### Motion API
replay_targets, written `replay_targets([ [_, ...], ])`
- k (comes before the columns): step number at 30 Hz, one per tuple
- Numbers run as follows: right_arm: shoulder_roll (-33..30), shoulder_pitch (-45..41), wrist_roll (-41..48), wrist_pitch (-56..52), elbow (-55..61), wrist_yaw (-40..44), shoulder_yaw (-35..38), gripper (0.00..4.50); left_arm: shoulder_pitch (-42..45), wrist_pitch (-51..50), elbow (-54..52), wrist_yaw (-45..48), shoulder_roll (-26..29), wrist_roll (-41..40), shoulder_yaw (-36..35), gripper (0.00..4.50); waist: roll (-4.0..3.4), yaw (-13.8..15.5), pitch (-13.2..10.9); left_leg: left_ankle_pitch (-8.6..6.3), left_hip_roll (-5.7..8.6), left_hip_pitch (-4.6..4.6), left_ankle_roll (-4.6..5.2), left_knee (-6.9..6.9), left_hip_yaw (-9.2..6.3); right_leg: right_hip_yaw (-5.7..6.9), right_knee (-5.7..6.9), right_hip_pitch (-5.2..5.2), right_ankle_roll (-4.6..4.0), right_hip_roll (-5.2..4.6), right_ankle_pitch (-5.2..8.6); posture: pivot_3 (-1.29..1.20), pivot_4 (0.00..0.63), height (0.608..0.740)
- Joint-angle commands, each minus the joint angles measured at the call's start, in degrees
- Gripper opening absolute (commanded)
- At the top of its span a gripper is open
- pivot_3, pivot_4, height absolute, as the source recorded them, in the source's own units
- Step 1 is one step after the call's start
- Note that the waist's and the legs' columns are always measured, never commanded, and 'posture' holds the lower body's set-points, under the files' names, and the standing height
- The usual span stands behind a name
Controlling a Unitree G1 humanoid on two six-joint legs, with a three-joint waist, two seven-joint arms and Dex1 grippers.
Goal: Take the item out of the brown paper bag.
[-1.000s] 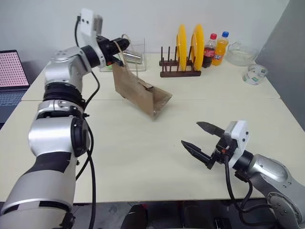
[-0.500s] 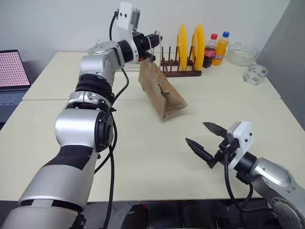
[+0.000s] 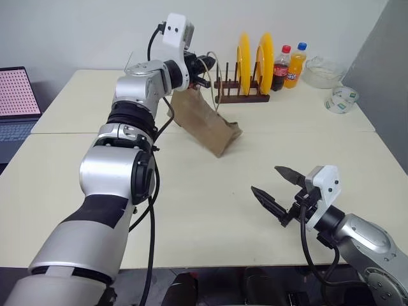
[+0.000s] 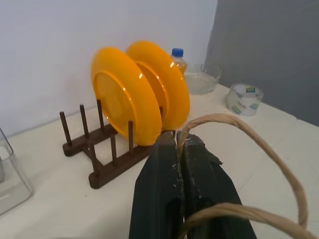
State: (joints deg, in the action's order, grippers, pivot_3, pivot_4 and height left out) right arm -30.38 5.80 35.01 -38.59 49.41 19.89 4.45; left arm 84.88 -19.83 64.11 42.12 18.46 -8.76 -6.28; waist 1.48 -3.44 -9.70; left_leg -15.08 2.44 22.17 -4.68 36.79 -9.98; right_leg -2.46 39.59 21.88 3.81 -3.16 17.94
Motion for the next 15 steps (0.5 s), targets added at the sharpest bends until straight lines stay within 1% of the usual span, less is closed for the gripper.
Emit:
replay_targets([
  [1, -0.02, 0.11, 0.15, 0.99, 2.86, -0.16, 0.43, 4.5, -0.25, -2.72, -7.11, 1.04, 0.25, -0.43, 0.71, 0.04, 0.0, 0.01, 0.0, 0.0, 0.0, 0.0, 0.0, 0.0, -0.01, 0.0, 0.0, 0.0, 0.0, 0.0, 0.0, 0.0, 0.15, 0.74],
  [8, -0.03, -0.24, -0.11, 1.2, 2.34, -0.14, 0.5, 4.5, -4.25, -11.89, -17.62, 1.26, 2.24, -0.76, 1.9, 0.04, 0.0, 0.0, 0.0, 0.0, -0.01, 0.0, -0.01, 0.04, 0.0, -0.01, 0.04, 0.0, 0.0, 0.0, 0.0, 0.0, 0.15, 0.74],
  [15, 0.12, -1.77, 0.01, 1.26, 1.03, -0.08, 0.79, 4.5, -5.9, -19.5, -25.69, 0.52, 4.45, -1.43, 1.84, 0.04, 0.0, 0.07, 0.0, 0.0, 0.0, -0.01, 0.0, 0.09, 0.0, -0.03, 0.12, 0.02, 0.0, 0.0, 0.0, 0.0, 0.15, 0.74],
])
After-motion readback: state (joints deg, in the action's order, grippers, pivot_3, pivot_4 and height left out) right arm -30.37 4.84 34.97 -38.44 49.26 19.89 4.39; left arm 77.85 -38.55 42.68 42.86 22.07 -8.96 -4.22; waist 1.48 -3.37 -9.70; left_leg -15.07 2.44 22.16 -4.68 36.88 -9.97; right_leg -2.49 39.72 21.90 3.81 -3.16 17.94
